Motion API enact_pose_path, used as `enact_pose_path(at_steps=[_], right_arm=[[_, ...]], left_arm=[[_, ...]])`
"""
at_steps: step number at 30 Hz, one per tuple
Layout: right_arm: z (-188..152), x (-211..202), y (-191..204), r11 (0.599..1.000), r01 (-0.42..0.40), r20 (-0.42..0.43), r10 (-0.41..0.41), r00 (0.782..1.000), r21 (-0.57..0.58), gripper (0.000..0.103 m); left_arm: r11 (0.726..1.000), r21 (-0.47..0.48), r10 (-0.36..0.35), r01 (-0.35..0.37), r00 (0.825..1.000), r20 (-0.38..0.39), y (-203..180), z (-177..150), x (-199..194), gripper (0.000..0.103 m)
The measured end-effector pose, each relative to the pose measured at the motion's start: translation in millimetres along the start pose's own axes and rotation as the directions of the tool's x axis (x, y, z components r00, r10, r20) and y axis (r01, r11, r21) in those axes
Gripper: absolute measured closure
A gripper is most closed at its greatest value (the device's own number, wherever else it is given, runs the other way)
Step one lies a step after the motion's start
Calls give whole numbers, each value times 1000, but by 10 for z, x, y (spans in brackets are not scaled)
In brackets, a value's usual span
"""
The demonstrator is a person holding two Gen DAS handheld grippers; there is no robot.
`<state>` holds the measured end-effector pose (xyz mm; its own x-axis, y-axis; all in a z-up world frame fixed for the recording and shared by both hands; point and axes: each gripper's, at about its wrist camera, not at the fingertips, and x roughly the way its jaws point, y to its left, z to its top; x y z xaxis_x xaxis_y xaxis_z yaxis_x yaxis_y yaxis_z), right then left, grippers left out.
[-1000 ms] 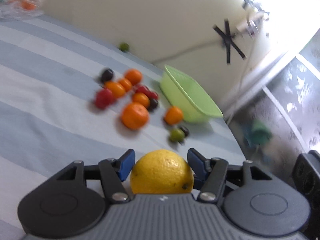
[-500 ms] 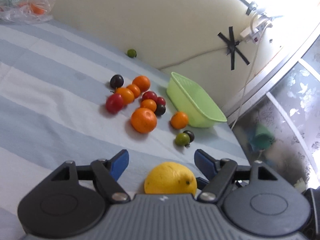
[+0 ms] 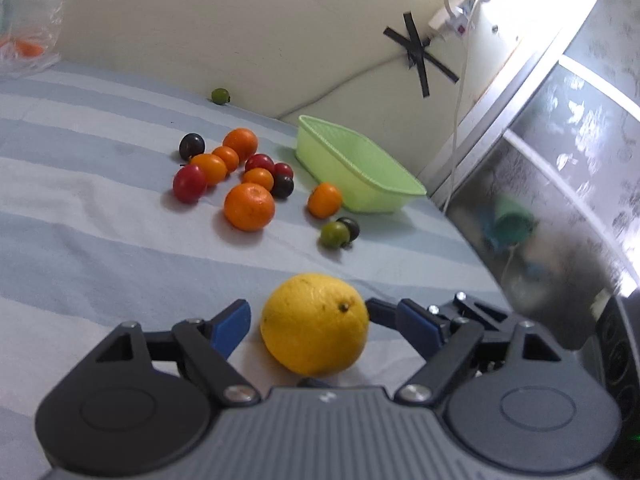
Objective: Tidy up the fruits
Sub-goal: 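Carry the lemon with both grippers and lower it into the green bowl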
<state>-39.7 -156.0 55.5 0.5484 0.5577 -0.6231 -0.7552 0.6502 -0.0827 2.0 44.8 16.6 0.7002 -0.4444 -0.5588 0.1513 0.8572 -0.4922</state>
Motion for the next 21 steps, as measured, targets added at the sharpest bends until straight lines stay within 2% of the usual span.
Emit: enact_pose_path(at_steps=[1, 2, 7, 11, 14, 17, 21], right_arm=[[-3, 27, 7, 1000, -1, 2, 1, 1000, -5, 32], [-7, 64, 16, 1000, -2, 5, 2, 1000, -13, 34], [-4, 193, 44, 999, 32, 15, -32, 999, -27, 37], [68, 144, -104, 998, 69, 42, -69, 997, 11, 38], [200, 67, -362, 992, 123, 93, -125, 988, 32, 38], [377, 47, -713, 977, 209, 132, -212, 968, 33, 38], [551, 170, -1302, 958, 280, 123, -286, 950, 66, 38]], left_arm=[[1000, 8, 12, -12, 1000, -9, -5, -7, 46, 23], [1000, 11, 18, -18, 1000, -21, 3, -14, 87, 36], [997, 55, 56, -54, 998, -39, -92, 52, 189, 36], [992, 123, 40, -37, 999, -21, -339, 320, 278, 36], [987, 158, -7, 6, 1000, 5, -550, 677, 439, 36], [982, 184, -47, 43, 999, 22, -773, 1058, 740, 36], [982, 179, -64, 63, 998, 2, -978, 1428, 1287, 35]])
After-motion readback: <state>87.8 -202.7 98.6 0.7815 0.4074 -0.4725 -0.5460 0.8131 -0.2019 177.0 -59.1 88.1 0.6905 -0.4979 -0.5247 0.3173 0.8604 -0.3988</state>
